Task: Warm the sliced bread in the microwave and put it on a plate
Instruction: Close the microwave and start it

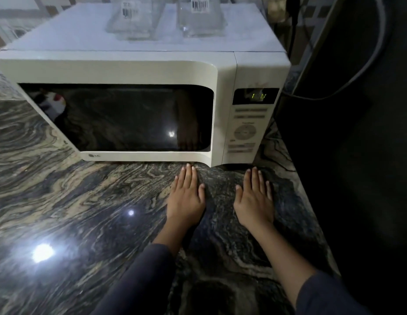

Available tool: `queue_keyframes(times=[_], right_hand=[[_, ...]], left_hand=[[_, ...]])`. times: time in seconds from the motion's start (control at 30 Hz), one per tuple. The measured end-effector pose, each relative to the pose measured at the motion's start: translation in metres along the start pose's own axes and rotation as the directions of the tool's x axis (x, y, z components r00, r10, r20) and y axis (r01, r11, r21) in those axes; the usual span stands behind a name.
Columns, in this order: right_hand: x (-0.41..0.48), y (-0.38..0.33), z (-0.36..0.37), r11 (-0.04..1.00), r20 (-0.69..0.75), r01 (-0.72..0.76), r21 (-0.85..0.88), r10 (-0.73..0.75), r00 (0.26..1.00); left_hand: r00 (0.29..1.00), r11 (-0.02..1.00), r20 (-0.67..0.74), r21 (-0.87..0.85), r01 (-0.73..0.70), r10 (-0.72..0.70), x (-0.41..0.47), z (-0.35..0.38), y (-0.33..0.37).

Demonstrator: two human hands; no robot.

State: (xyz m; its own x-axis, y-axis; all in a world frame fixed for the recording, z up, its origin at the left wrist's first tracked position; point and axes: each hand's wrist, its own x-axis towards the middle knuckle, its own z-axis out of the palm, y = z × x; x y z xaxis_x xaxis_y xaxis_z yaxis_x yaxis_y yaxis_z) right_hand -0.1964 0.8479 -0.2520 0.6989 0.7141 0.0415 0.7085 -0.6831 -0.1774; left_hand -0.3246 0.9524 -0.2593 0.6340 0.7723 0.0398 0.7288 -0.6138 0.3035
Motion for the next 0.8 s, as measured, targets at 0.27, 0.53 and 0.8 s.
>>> queue_keyframes(times=[0.27, 0.53, 0.8], right_hand=[[-0.0002, -0.0005, -0.0006, 1.0, -0.012, 0.0, 0.003, 0.0, 1.0], [-0.0008, -0.0006, -0.0006, 1.0, 0.009, 0.005, 0.007, -0.005, 1.0], [-0.0001, -0.0002, -0.0001, 1.0, 0.006, 0.002, 0.008, -0.002, 1.0]], left_hand=[[1.0, 1.0, -0.015, 0.018, -0.014, 0.014, -0.0012, 0.0009, -0.0006], [1.0, 1.0, -0.005, 0.023, -0.008, 0.008, -0.0021, -0.0004, 0.0003], [1.0, 1.0, -0.005, 0.013, -0.012, 0.012, -0.0022, -0.0011, 0.0009]])
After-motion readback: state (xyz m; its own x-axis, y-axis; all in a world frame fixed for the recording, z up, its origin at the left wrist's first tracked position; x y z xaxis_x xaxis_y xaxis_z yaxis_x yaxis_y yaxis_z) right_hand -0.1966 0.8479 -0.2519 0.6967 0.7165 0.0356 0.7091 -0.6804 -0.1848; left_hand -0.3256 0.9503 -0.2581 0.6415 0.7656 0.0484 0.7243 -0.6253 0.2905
